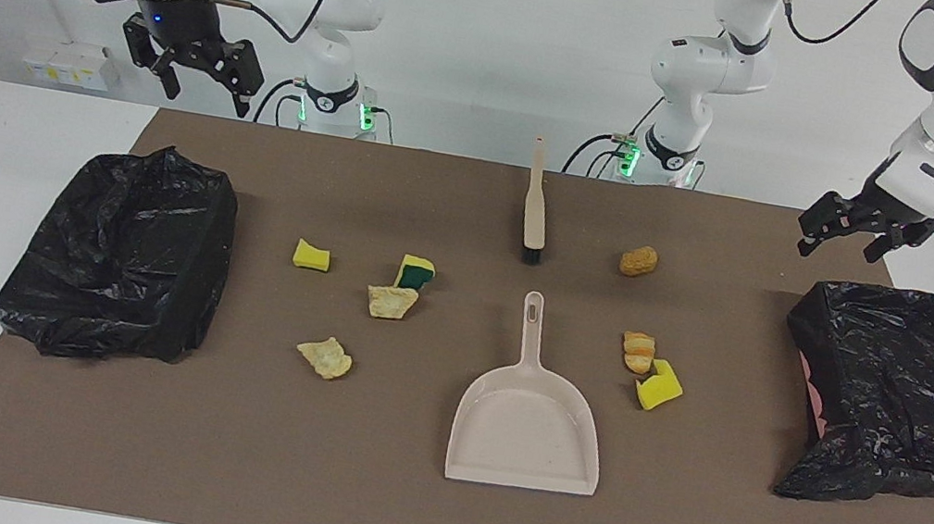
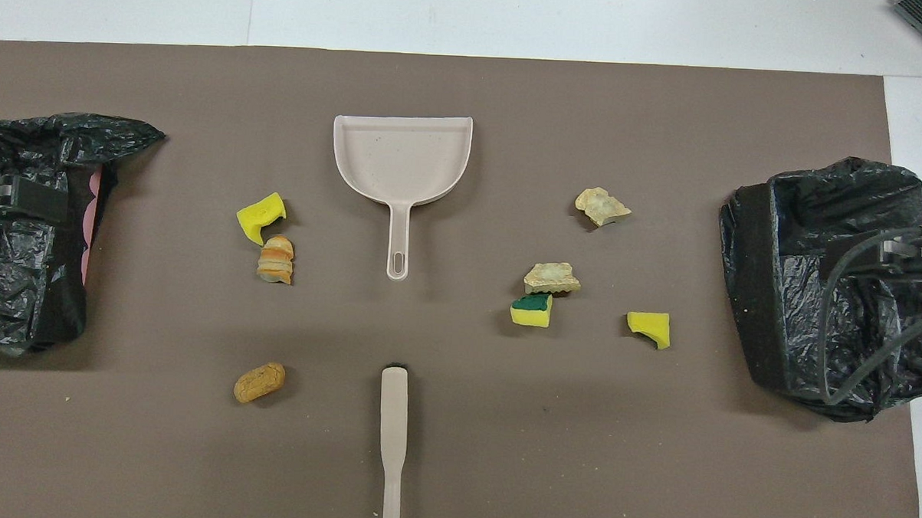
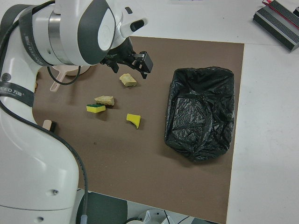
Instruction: Sweep and dump trash in bin
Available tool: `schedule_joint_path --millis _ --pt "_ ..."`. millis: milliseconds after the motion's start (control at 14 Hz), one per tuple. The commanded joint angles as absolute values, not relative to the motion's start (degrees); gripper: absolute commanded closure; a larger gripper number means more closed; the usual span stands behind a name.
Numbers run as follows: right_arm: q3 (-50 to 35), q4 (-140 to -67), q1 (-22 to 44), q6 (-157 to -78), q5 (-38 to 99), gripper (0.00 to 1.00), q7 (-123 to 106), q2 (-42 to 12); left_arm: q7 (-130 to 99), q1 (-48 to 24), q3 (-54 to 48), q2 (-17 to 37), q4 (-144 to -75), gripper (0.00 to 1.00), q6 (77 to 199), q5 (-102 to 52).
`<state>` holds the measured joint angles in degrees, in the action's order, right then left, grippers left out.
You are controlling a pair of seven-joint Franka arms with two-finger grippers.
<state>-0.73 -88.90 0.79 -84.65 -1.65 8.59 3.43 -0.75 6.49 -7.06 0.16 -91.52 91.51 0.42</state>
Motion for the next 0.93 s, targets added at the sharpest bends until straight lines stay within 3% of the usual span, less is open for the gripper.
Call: schedule_joint_path --millis 0,642,856 --pt "-0.9 -90.2 0.2 -86.1 -1.0 0.00 6.9 4.6 -0.9 6.8 -7.1 -0.5 -92.3 0.00 92.4 0.3" --pt "-0.9 -90.5 0.3 -86.2 -1.0 0.00 7.4 4.7 1.6 5.6 -7.9 -2.4 -92.9 0.00 92.4 -0.1" --pt "-1.1 -90.7 1.0 -86.3 -1.1 0.00 7.3 4.7 1.4 1.7 -8.3 -4.3 -95.3 0.00 90.4 -0.3"
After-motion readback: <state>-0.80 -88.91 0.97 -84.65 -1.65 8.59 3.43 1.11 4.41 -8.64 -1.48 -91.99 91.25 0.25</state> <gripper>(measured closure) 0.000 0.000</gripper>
